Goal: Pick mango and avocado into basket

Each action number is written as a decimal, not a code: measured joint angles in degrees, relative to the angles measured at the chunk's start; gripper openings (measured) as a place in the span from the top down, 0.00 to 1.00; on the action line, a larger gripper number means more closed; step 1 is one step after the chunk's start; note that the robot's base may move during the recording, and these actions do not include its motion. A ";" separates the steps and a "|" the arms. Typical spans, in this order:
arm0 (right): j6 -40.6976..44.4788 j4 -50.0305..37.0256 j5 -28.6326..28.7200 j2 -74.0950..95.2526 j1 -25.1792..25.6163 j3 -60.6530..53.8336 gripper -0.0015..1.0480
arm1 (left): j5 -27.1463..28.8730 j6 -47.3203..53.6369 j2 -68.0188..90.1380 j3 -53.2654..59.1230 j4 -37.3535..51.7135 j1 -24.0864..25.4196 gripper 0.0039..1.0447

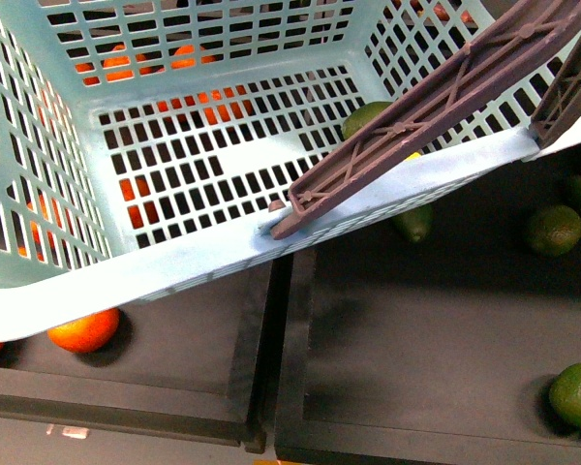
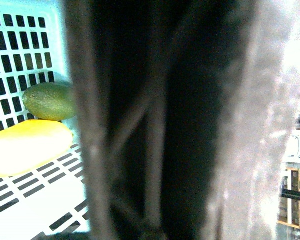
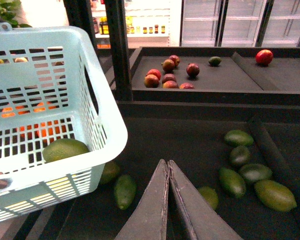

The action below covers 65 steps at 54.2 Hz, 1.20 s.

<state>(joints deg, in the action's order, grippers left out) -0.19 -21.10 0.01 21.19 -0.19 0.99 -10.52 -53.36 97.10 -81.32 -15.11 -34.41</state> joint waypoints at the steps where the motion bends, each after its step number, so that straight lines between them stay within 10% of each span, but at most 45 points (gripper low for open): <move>1: 0.00 0.24 0.00 -0.26 0.00 0.00 0.98 | 0.00 -0.02 0.00 0.00 0.00 0.00 0.88; 45: 0.07 20.96 -0.07 -20.65 0.00 0.02 0.98 | 0.00 0.02 0.00 0.00 0.00 0.00 0.88; 65: 0.04 21.03 -0.07 -20.83 0.00 0.02 0.40 | -0.02 -0.02 0.00 0.00 0.00 0.00 0.88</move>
<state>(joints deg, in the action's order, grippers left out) -0.14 -0.08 -0.05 0.36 -0.19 1.02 -10.55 -53.39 97.10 -81.32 -15.11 -34.41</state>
